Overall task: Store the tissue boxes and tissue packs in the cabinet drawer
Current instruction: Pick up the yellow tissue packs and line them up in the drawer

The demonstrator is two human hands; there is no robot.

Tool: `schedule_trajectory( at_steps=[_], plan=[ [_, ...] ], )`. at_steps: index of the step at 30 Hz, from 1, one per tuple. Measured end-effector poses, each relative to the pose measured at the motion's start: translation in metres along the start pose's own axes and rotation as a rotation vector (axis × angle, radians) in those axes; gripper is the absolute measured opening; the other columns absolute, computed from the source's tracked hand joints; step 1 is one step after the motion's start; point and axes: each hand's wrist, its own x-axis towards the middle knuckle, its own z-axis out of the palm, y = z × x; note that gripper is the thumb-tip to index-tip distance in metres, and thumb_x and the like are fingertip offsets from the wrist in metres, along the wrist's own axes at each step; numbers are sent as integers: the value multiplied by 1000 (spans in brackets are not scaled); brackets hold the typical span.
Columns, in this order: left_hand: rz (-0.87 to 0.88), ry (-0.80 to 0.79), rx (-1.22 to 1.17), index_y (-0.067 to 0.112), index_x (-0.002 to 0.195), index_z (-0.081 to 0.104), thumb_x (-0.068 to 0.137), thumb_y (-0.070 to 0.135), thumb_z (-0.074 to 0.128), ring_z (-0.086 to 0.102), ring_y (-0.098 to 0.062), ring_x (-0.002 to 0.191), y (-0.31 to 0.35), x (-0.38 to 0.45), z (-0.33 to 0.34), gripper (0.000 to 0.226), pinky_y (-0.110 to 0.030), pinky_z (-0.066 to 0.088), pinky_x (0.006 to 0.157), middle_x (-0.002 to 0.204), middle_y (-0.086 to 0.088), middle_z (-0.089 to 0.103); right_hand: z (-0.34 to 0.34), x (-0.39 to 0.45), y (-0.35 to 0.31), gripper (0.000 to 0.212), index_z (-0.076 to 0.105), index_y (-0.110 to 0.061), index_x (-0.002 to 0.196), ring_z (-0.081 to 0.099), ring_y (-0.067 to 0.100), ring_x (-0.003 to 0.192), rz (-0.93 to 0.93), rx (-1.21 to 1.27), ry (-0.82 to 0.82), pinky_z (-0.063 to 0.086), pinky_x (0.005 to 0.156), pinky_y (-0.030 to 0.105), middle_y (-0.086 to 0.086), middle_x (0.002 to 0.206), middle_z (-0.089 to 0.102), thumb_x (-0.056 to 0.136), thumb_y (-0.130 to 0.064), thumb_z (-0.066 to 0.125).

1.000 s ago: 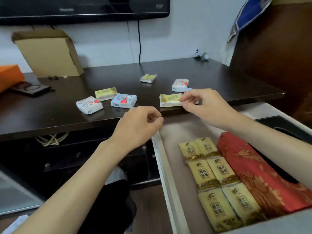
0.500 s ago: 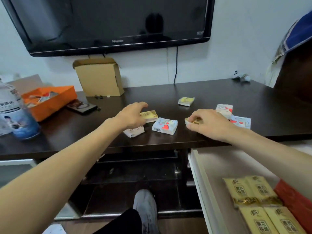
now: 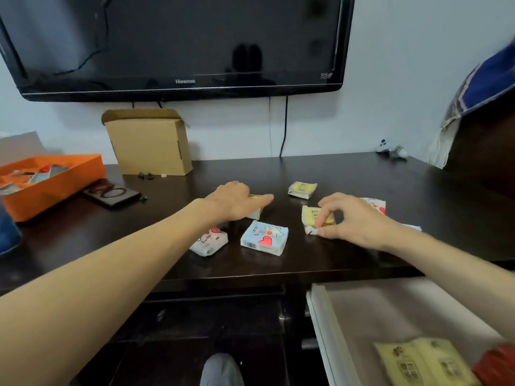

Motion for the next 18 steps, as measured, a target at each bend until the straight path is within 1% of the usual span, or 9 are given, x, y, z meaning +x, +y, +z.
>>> schedule_trajectory(
  at_steps=[1,3,5,6,7,10,11,14,18],
  plan=[
    [23,21,31,14,102,65,84,73,45,59,-22,89,2,3,-1,65,-35,43,66,105,-6,62,-3,2,0,16,74,-34,82,51,10,118,7,24,-7,33,92,22,-11,129,56,78,-27,88],
    [81,24,109,19,127,56,81,62,59,54,-27,110,4,8,-4,64,-41,48,82,127,-6,54,-8,8,-1,26,73,-34,93,52,11,116,11,8,-5,35,83,17,-11,127,56,74,-29,90],
    [109,-73,96,23,143,44,78,50,70,48,-28,124,5,12,-3,75,-42,46,95,142,-6,45,-10,14,-3,45,67,-34,112,53,14,114,29,-67,-57,39,86,23,-11,126,55,73,-31,89],
    [107,-128,75,23,147,40,79,46,72,47,-28,126,6,15,-1,79,-42,46,97,145,-5,44,-9,17,-3,56,63,-33,123,54,15,114,49,-98,-95,42,90,29,-10,127,55,74,-31,88],
    [104,-168,54,24,149,38,80,43,73,47,-27,126,7,18,1,80,-40,48,95,147,-5,43,-8,19,-3,63,58,-32,131,55,17,114,70,-112,-125,45,94,33,-8,128,55,75,-32,85],
    [114,-219,16,26,147,40,82,37,74,50,-26,114,12,23,4,74,-33,56,70,145,-2,43,-5,18,-4,66,54,-34,137,57,19,112,85,-123,-147,49,97,38,-6,128,59,77,-35,80],
    [132,-204,37,25,144,43,81,37,75,51,-25,113,15,24,3,72,-33,57,71,142,-2,45,-5,17,-5,66,54,-35,136,58,20,111,80,-138,-129,50,97,39,-6,127,60,76,-37,80],
    [141,-169,64,18,137,48,78,37,79,54,-26,119,24,27,3,68,-38,50,93,134,-5,55,-10,10,-8,68,53,-36,135,60,21,112,48,-160,-45,50,97,42,-8,126,62,73,-39,82],
    [61,-235,20,10,131,55,77,39,78,56,-25,117,32,26,1,65,-39,48,99,127,-9,61,-25,-14,-7,70,54,-33,134,60,17,114,-8,-42,23,50,98,42,-10,127,63,72,-34,85]
  ],
)
